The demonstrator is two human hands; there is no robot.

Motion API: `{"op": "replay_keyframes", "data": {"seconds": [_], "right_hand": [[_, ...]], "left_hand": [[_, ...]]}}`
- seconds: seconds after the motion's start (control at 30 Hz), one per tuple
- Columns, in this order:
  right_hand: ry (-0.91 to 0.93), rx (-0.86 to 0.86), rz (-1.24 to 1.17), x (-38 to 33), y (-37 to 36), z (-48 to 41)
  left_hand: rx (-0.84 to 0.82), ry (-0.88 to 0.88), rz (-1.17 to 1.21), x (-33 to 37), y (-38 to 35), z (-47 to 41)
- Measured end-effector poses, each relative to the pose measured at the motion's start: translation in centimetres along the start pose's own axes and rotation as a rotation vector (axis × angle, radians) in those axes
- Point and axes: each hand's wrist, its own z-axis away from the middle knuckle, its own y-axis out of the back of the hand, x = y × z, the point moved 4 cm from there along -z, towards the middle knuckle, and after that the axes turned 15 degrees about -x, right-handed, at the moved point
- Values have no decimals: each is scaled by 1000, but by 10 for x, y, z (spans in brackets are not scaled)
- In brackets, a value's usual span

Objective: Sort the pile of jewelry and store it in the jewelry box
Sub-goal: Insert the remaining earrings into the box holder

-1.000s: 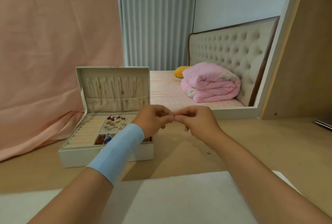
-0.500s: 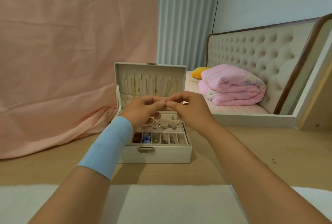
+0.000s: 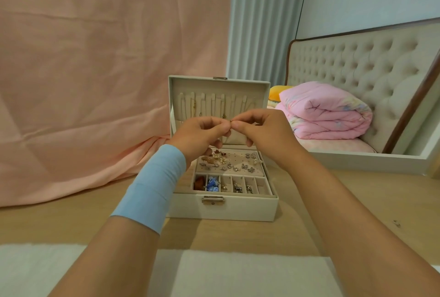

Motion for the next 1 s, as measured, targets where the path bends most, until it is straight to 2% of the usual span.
{"op": "replay_keyframes", "data": {"seconds": [0.27, 0.43, 0.5, 0.57, 0.67, 0.83, 1.0], "right_hand": [[-42, -94, -34, 1, 3, 2], [-72, -57, -33, 15, 11, 1], [-111, 10, 39, 26, 13, 0], [-182, 54, 227, 39, 12, 0], [-297, -17, 462, 47, 5, 4], [-334, -132, 601, 42, 1, 6], [-319, -152, 680, 39, -1, 6]], "left_hand": [[26, -48, -227, 2, -6, -6], [43, -57, -205, -1, -12, -8], [67, -33, -160, -5, -8, -8], [106, -20, -129, -10, -2, -7], [129, -7, -112, -14, 4, -6], [96, 8, -54, -13, 3, -7], [78, -1, -75, -14, 0, -8]]}}
